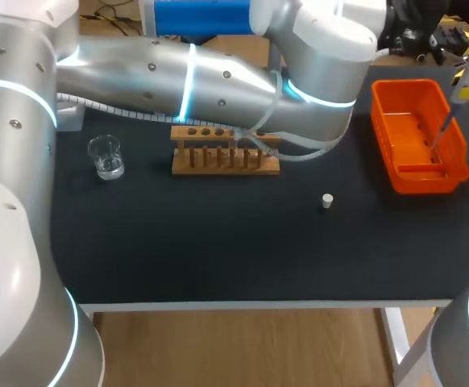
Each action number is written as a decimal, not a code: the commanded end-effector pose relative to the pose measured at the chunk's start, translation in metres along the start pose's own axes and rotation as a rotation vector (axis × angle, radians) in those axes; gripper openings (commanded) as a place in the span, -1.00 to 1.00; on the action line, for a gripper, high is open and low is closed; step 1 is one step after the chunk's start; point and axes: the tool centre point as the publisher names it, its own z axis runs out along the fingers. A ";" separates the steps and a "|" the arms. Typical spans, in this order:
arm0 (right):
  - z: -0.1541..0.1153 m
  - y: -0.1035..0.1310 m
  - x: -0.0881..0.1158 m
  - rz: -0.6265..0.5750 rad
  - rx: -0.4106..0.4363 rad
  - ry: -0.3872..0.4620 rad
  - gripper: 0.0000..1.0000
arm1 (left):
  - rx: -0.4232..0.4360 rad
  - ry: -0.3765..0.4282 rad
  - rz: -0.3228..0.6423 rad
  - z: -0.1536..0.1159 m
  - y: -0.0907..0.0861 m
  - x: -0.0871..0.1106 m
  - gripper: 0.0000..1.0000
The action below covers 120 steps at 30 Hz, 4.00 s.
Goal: Invert the test tube, pick up the pipette, mount the tip to pipette, aspirate from beaker and dispense into the tube, eject the tip, return the pipette, and cap with the stopper.
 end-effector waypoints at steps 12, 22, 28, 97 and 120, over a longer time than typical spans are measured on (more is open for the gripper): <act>0.000 0.006 -0.002 -0.001 0.003 0.003 -1.00 | -0.018 0.040 0.008 0.014 0.015 -0.005 -1.00; 0.000 0.006 -0.002 -0.001 0.003 0.003 -1.00 | -0.023 0.041 0.006 0.014 0.021 -0.003 -1.00; 0.000 0.006 -0.002 -0.001 0.003 0.003 -1.00 | -0.010 0.021 0.017 0.007 0.017 -0.004 -1.00; 0.000 0.006 -0.002 -0.001 0.003 0.003 -1.00 | -0.026 0.092 0.007 -0.170 -0.013 0.040 1.00; 0.000 0.006 -0.002 -0.001 0.003 0.003 -1.00 | 0.051 -0.076 0.060 -0.246 0.062 0.077 1.00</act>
